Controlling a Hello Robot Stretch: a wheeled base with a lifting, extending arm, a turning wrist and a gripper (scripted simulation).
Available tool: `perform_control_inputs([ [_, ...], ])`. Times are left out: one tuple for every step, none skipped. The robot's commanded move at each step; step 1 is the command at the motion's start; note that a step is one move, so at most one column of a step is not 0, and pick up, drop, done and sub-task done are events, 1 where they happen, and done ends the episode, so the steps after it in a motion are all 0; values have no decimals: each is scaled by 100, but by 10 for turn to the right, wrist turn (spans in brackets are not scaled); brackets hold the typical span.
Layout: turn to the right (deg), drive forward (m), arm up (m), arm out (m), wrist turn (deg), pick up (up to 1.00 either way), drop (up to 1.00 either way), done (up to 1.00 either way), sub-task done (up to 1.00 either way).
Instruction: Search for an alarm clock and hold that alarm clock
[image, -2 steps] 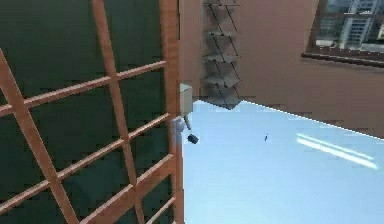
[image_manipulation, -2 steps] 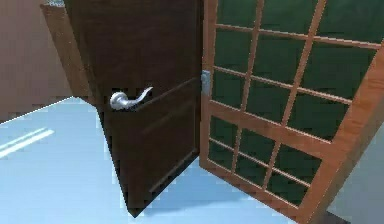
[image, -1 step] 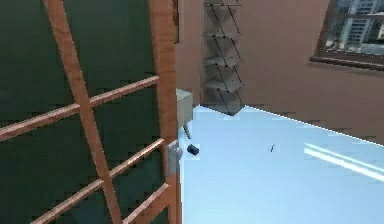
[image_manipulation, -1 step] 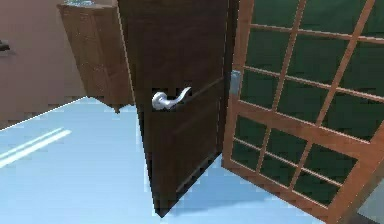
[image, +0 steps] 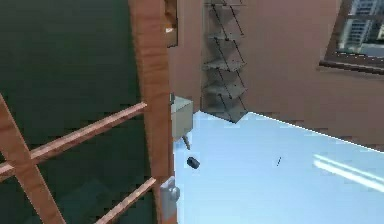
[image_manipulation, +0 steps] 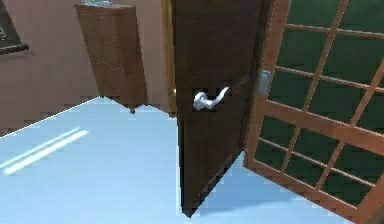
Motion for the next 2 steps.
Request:
perform_control_inputs([
  [450, 0, 0, 0, 0, 0, 0, 0, 0],
  [450, 0, 0, 0, 0, 0, 0, 0, 0],
])
